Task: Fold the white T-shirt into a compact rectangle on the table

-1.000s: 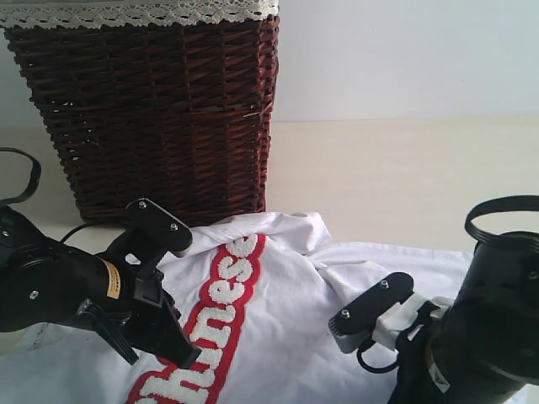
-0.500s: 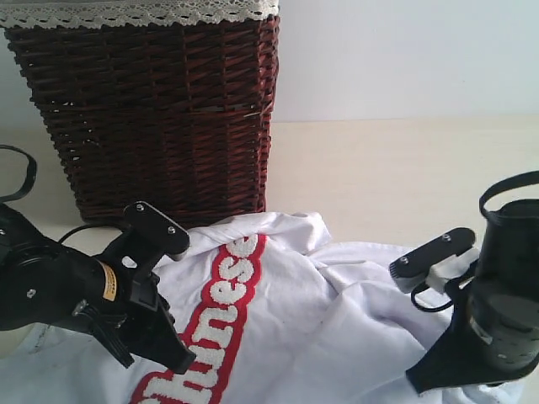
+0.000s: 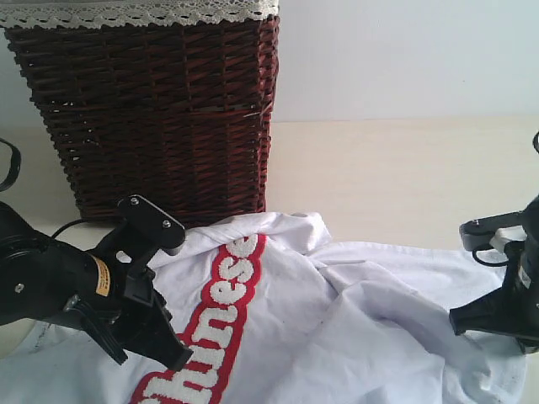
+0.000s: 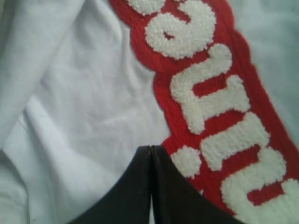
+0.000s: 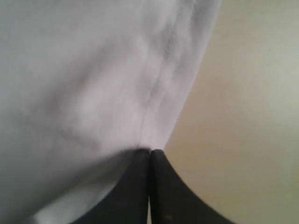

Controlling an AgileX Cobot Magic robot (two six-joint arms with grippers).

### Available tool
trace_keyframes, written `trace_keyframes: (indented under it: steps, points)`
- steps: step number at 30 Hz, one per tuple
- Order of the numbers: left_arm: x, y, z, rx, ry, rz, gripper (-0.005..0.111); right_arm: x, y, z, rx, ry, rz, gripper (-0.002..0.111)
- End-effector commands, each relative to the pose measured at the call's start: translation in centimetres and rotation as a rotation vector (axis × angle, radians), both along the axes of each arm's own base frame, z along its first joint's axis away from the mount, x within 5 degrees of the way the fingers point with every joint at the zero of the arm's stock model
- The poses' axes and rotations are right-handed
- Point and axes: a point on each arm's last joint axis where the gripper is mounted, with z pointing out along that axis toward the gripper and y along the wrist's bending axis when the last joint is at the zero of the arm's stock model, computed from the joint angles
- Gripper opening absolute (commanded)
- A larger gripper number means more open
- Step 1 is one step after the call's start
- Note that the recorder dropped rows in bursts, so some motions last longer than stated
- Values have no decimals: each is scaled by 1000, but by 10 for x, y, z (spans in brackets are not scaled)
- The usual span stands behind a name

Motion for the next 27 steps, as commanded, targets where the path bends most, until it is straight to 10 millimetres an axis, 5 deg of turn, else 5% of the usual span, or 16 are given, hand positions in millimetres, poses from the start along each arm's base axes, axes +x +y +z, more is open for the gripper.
trace_keyframes:
  steps: [1,7,15,22,27]
  points:
    - [-1,-1,3,-8,-2,3,0,24,-5,-18,95,-6,-7,0]
    - [-1,-1,3,-9,-3,3,0,59,-41,-34,87,34,-102,0]
    - [-1,-1,3,-10,-2,7,0,96,-61,-10,150,-40,-129,0]
    - [0,-2,3,-14,-7,6,0,104,-48,6,288,-74,-78,0]
    - [-1,-2,3,-13,-5,6,0,100,-29,40,472,-153,-13,0]
